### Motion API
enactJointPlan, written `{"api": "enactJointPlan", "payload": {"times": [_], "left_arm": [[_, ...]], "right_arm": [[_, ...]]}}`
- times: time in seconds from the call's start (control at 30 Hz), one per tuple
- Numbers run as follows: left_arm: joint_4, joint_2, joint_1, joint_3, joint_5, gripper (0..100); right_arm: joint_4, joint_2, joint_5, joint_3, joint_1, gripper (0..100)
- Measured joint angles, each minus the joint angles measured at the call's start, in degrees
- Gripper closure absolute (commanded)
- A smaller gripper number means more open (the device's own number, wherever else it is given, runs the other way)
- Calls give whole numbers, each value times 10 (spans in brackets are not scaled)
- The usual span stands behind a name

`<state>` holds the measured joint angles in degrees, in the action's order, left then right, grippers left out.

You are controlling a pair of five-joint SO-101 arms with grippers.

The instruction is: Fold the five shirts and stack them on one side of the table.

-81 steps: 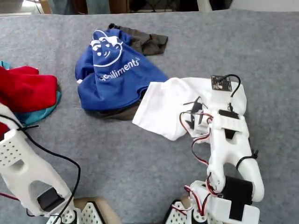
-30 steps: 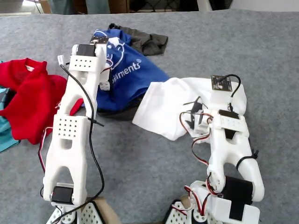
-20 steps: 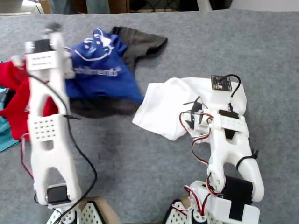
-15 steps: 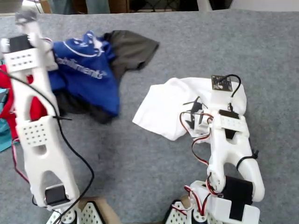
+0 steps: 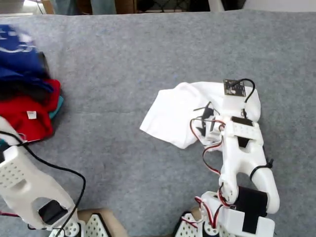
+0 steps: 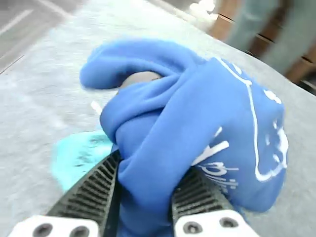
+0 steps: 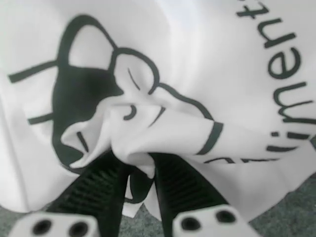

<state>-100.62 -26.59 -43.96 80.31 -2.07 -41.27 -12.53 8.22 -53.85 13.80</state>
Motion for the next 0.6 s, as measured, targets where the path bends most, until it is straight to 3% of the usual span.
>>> {"api": "enactJointPlan", "payload": {"times": [0.13, 0.4, 0.6], "left_arm": [[0, -1, -3, -50, 22, 971], [0, -62, 69, -193, 71, 965], [0, -97, 65, -286, 67, 698]], "right_arm": [[0, 0, 0, -1, 0, 982], [2, -1, 0, -2, -2, 982], [2, -1, 0, -2, -3, 982]]}}
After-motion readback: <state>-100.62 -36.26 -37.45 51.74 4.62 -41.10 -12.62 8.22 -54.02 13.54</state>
